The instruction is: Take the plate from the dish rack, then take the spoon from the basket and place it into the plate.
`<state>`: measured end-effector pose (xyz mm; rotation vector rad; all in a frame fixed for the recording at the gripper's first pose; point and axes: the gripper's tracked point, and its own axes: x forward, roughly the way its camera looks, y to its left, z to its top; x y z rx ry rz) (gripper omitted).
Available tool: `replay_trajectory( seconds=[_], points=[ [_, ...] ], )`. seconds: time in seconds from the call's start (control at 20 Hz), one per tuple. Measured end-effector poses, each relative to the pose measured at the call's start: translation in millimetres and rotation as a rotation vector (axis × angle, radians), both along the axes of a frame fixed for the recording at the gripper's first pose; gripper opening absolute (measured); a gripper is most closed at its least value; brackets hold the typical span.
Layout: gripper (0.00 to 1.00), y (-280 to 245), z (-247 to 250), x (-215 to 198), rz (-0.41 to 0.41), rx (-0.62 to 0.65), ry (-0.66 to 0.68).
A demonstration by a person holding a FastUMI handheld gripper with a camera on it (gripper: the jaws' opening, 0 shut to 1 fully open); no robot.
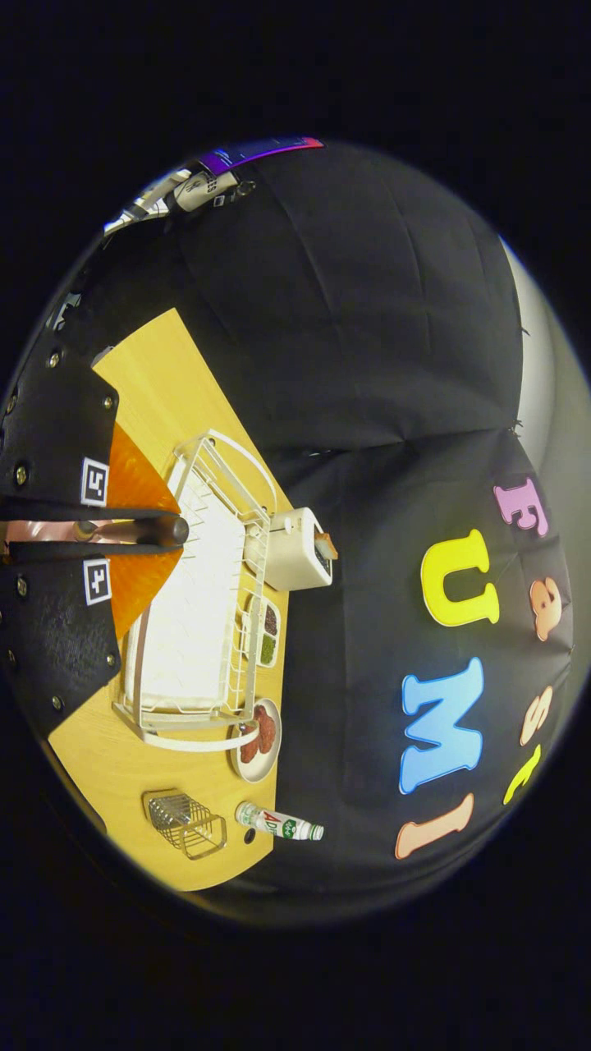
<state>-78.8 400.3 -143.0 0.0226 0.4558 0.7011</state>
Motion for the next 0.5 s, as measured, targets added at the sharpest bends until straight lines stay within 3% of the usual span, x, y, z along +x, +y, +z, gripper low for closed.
replay_trajectory(
  seconds=[0.5],
  points=[
    [0.14, -0.8, -25.3, -26.4, 0.021, -0.064, -0.039]
  ],
)
